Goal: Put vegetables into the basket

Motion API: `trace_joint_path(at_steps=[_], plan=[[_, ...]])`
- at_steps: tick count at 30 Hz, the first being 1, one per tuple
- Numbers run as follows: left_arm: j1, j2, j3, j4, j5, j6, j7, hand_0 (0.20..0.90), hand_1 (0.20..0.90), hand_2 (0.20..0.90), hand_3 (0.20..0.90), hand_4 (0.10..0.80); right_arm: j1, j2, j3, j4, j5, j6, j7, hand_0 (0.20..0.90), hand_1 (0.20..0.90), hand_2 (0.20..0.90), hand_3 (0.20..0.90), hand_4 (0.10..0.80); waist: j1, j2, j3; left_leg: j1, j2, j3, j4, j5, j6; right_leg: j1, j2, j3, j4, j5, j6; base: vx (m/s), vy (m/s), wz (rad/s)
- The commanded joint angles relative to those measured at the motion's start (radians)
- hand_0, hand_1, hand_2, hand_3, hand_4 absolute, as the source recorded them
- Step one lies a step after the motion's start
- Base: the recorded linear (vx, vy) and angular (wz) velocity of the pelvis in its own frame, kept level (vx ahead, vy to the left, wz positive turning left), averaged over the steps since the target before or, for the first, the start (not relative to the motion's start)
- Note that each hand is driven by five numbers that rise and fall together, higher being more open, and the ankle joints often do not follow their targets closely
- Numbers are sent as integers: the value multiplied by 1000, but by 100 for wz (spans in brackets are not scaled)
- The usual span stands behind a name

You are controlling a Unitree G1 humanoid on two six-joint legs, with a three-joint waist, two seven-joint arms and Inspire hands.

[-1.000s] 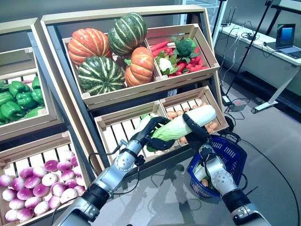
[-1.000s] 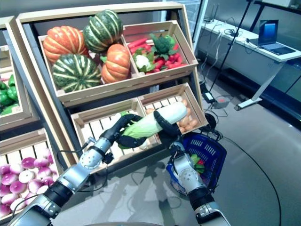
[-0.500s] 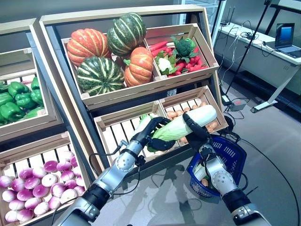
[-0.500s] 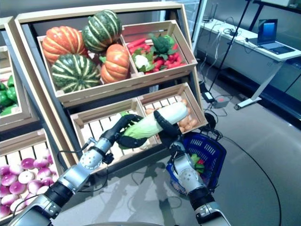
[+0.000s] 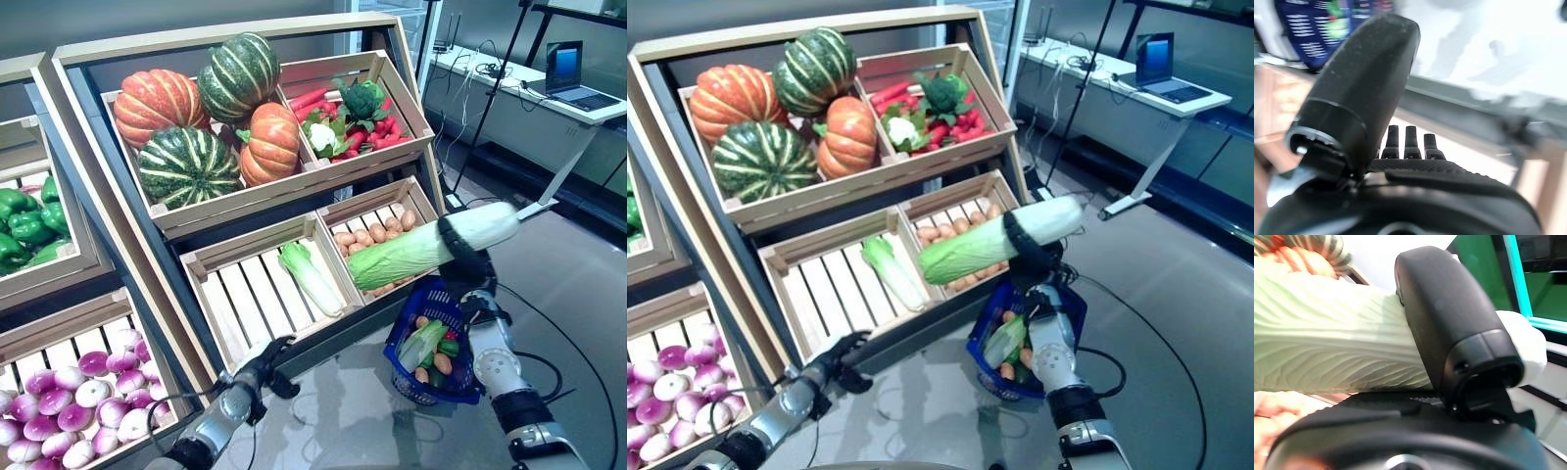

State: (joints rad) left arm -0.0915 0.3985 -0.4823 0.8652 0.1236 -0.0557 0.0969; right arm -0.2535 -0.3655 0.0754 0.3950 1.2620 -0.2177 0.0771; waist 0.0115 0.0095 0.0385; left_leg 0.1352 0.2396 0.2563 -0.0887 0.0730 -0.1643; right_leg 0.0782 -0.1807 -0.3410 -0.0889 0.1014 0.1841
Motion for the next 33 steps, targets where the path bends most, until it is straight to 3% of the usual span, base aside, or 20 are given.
trace_joint_path(at_steps=[1,4,8,15,19,22,26,33], plan=[[-118,7,55,91,-21,-66,71,900,900,900,900,800,-224,-51,-86,9,-97,-112,-18,300,300,300,300,400,-13,-33,-8,-24,-10,-1,1,-51,19,36,-20,32,2,-64,4,0,0,0],[-124,1,94,169,-56,-80,98,900,900,900,900,800,-256,-121,-97,100,-221,-109,-88,300,300,300,300,400,-13,-35,-8,-23,-10,-1,1,-51,18,38,-18,35,2,-66,2,0,0,0],[-129,13,132,154,-79,-113,141,900,900,900,900,800,-290,-197,-80,196,-370,-101,-173,300,300,300,300,400,-3,-39,-7,-22,-10,-6,1,-52,15,41,-16,35,2,-68,0,10,-16,0],[-121,47,188,-51,-140,-231,188,900,900,900,900,800,-326,-301,-45,394,-660,-57,-327,300,300,300,300,400,35,-43,3,-21,-10,-23,1,-54,15,50,-16,21,8,-71,-7,36,-44,0],[-110,77,188,-198,-177,-249,182,900,900,900,900,800,-358,-328,-18,490,-782,-30,-406,300,300,300,300,400,60,-39,25,-27,-9,-31,17,-51,19,40,-18,16,59,-94,-19,41,-45,1],[-174,115,171,-308,-231,-300,183,900,900,900,900,800,-444,-356,22,533,-817,-38,-491,300,300,300,300,400,84,-25,107,-160,1,-77,157,-71,12,-73,-38,15,196,-138,-37,-281,-72,0],[-294,138,149,-390,-316,-364,202,900,900,900,900,800,-574,-401,44,578,-747,-104,-513,300,300,300,300,400,79,6,248,-363,6,-133,355,-116,5,-256,-81,36,365,-173,-52,-402,-3,8],[-353,130,116,-517,-372,-407,233,900,900,900,900,800,-681,-425,32,629,-633,-157,-490,300,300,300,300,400,82,47,340,-625,-4,-161,649,-243,37,-535,-175,82,744,-305,-83,-172,44,12]])
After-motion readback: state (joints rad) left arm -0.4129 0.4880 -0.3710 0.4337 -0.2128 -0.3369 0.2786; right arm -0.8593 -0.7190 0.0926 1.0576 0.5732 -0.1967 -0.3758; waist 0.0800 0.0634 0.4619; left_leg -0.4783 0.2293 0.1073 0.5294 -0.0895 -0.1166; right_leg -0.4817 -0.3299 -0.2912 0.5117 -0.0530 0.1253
